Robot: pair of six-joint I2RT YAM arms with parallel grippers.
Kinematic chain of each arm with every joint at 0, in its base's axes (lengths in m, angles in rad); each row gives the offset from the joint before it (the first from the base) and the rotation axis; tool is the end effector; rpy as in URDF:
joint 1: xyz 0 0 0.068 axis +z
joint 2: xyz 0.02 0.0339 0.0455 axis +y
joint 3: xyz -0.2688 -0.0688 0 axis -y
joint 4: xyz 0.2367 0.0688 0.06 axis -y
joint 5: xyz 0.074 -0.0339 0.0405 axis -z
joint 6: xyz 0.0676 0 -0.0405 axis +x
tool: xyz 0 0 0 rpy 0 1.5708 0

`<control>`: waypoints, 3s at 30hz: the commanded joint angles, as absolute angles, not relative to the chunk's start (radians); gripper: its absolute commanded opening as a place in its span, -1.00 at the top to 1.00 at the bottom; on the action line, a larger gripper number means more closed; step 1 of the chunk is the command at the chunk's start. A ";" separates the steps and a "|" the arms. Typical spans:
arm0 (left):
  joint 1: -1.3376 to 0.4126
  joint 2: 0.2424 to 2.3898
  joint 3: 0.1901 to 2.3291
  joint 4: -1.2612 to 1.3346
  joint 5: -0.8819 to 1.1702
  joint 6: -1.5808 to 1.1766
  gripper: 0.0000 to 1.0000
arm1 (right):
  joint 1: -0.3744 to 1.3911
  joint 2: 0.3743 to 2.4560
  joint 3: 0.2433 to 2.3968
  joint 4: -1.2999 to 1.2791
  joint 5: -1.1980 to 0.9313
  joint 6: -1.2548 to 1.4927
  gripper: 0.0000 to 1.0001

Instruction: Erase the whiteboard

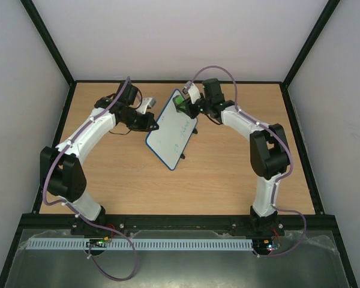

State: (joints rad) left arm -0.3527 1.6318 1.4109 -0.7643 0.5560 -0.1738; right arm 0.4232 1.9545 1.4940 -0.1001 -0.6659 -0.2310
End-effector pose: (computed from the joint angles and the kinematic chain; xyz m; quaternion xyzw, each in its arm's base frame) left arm 0.3191 -0.1555 0.2790 0.1611 0.9099 -0.3259 0.1996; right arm 0.4087 0.2299 0.2437 -0.4155 0.7324 0.3286 0.4278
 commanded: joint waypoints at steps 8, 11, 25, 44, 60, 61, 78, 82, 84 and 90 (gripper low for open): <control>-0.399 1.674 1.376 -0.831 0.639 -0.129 0.95 | 0.465 1.984 1.293 -0.012 -0.654 -0.248 0.97; -0.399 1.672 1.372 -0.830 0.640 -0.129 0.95 | 0.464 1.971 1.362 -0.031 -0.669 -0.228 0.97; -0.399 1.675 1.376 -0.831 0.638 -0.130 0.95 | 0.451 2.081 1.599 -0.143 -0.609 -0.204 0.97; -0.399 1.671 1.375 -0.830 0.638 -0.130 0.95 | 0.462 1.995 1.575 -0.207 -0.749 -0.145 0.97; -0.400 1.677 1.378 -0.831 0.639 -0.130 0.95 | 0.400 2.181 1.739 -0.252 -0.643 -0.041 0.97; -0.400 1.677 1.376 -0.831 0.639 -0.130 0.95 | 0.393 2.196 1.757 -0.256 -0.639 -0.044 0.97; -0.397 1.691 1.403 -0.827 0.610 -0.136 0.95 | 0.510 1.987 1.539 -0.281 -0.786 -0.122 0.97; -0.389 1.699 1.424 -0.823 0.601 -0.138 0.95 | 0.573 1.898 1.389 -0.236 -0.780 -0.120 0.97; -0.386 1.706 1.434 -0.817 0.592 -0.140 0.95 | 0.606 1.856 1.326 -0.220 -0.772 -0.121 0.97; -0.370 1.726 1.490 -0.791 0.520 -0.155 0.75 | 0.639 1.745 1.219 -0.243 -0.763 -0.126 0.97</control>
State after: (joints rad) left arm -0.3519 1.6688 1.4624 -0.7959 0.5270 -0.1814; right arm 0.6060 1.7844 1.2793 -0.2340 -0.7311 -0.1097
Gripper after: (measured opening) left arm 0.057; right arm 0.210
